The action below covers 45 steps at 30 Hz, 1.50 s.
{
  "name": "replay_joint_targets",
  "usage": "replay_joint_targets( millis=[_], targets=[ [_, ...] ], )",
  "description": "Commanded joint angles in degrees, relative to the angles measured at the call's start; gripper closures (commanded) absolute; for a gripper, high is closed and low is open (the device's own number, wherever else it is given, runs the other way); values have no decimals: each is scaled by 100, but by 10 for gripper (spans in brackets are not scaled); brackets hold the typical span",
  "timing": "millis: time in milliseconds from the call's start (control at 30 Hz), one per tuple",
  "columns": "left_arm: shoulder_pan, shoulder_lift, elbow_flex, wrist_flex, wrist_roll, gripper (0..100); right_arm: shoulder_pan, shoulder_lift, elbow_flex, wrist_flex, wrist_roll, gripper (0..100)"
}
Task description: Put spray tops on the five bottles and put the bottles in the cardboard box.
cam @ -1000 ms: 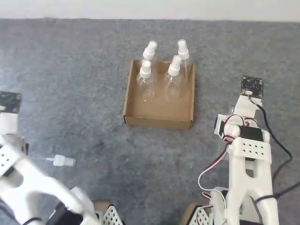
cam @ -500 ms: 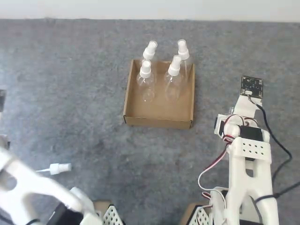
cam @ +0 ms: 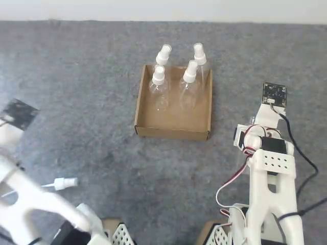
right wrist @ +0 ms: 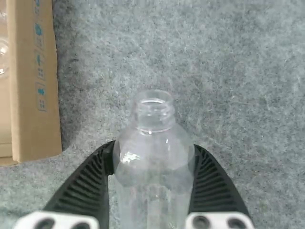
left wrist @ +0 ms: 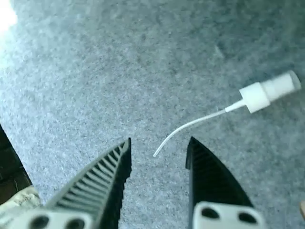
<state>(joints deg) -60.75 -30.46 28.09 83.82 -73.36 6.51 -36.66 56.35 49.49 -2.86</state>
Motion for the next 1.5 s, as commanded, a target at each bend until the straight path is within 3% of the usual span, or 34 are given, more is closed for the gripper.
replay_joint_targets(
  millis=[0,233,400,700,1167,1467],
  targets=[
    [149,-176,-295,431,-598,824,66,-242,-18,-110,0,946],
    [510,-167,-242,1143,-1468,826,66,-242,-18,-110,0,946],
    [756,-167,145,1169,-1881,826,75,-242,-18,-110,0,946],
    [1503,-167,892,1143,-1978,827,75,-242,-18,-110,0,946],
    [1943,-167,2352,-589,-1987,827,75,-242,-18,-110,0,946],
    [1811,-158,2651,-826,-2523,827,75,-242,-18,-110,0,946]
  ],
)
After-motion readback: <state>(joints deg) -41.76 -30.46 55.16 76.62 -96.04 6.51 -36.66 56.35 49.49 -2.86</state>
